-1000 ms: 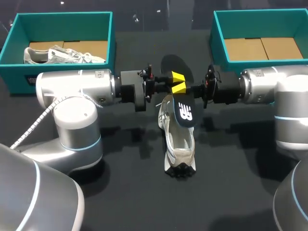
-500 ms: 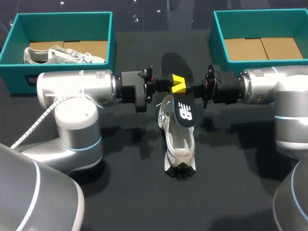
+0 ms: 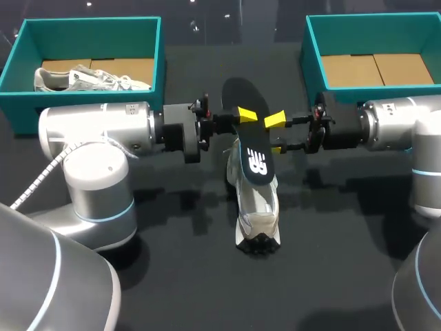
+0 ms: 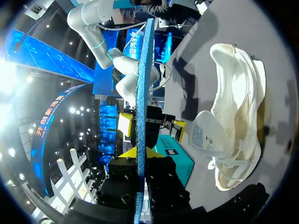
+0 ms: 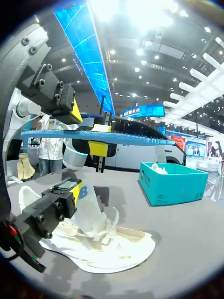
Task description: Take the shoe out of the shoebox, open the shoe tongue, remove and reinsert the insole, then place the shoe into the shoebox
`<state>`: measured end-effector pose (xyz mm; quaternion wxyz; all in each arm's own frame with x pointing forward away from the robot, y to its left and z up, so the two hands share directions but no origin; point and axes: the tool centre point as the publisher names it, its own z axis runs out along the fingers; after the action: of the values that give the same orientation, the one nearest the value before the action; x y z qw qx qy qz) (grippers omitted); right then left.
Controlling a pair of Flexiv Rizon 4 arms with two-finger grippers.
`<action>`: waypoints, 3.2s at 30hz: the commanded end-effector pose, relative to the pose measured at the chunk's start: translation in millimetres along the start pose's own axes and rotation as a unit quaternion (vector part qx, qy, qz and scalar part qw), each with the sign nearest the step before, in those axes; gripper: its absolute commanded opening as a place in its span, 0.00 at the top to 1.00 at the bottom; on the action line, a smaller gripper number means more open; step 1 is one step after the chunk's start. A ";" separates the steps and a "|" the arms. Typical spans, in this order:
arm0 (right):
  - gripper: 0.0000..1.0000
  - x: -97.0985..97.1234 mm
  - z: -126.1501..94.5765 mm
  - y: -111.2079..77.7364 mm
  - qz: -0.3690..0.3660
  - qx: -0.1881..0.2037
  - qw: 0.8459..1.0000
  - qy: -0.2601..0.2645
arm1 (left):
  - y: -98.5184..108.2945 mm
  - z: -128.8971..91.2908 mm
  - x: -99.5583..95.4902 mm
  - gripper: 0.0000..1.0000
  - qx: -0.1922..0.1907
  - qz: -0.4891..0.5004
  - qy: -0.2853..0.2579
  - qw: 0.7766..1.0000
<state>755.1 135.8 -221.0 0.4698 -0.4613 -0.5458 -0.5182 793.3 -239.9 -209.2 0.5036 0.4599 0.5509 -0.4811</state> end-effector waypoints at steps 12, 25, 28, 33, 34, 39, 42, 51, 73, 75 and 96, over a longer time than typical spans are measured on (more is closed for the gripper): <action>0.00 8.7 -21.2 -11.1 -0.008 -0.006 1.000 -0.009 | -21.8 -28.4 -10.4 1.00 0.016 -0.001 0.019 1.000; 0.00 1.1 -37.0 -35.7 -0.270 0.116 0.952 -0.083 | -55.1 -36.7 -15.4 1.00 0.065 -0.110 0.021 0.992; 0.00 -4.0 -41.4 -39.8 -0.304 0.143 0.935 -0.115 | -62.3 -38.7 -14.9 1.00 0.069 -0.136 0.021 0.988; 0.00 -14.8 -48.1 -42.7 -0.346 0.188 0.907 -0.150 | -74.6 -37.9 -16.1 1.00 0.079 -0.170 0.024 0.982; 0.00 -17.7 -50.7 -44.8 -0.355 0.194 0.902 -0.153 | -77.1 -37.1 -16.8 1.00 0.079 -0.171 0.025 0.982; 0.00 -33.6 -57.9 -59.9 -0.384 0.235 0.872 -0.189 | -88.3 -33.4 -20.9 1.00 0.084 -0.216 0.024 0.972; 0.00 -41.4 -58.7 -65.7 -0.376 0.247 0.869 -0.206 | -90.0 -32.7 -21.6 1.00 0.090 -0.227 0.024 0.969; 0.00 -41.4 -58.7 -65.7 -0.376 0.247 0.869 -0.206 | -90.0 -32.7 -21.6 1.00 0.090 -0.227 0.024 0.969; 0.00 -42.5 -76.5 -120.4 -0.588 0.278 0.685 -0.328 | -174.5 -44.6 -25.7 1.00 0.083 -0.324 0.063 0.940; 0.00 -48.6 -73.0 -122.7 -0.590 0.294 0.666 -0.348 | -178.4 -42.7 -21.4 1.00 0.084 -0.339 0.063 0.935; 0.00 -85.3 -61.1 -126.4 -0.603 0.323 0.625 -0.375 | -186.3 -30.3 -3.8 1.00 0.107 -0.402 0.059 0.907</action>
<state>642.2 66.5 -320.7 -0.0753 -0.0007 -0.9624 -0.2608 605.4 -229.5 -191.6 0.1817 0.2778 0.6631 -0.6708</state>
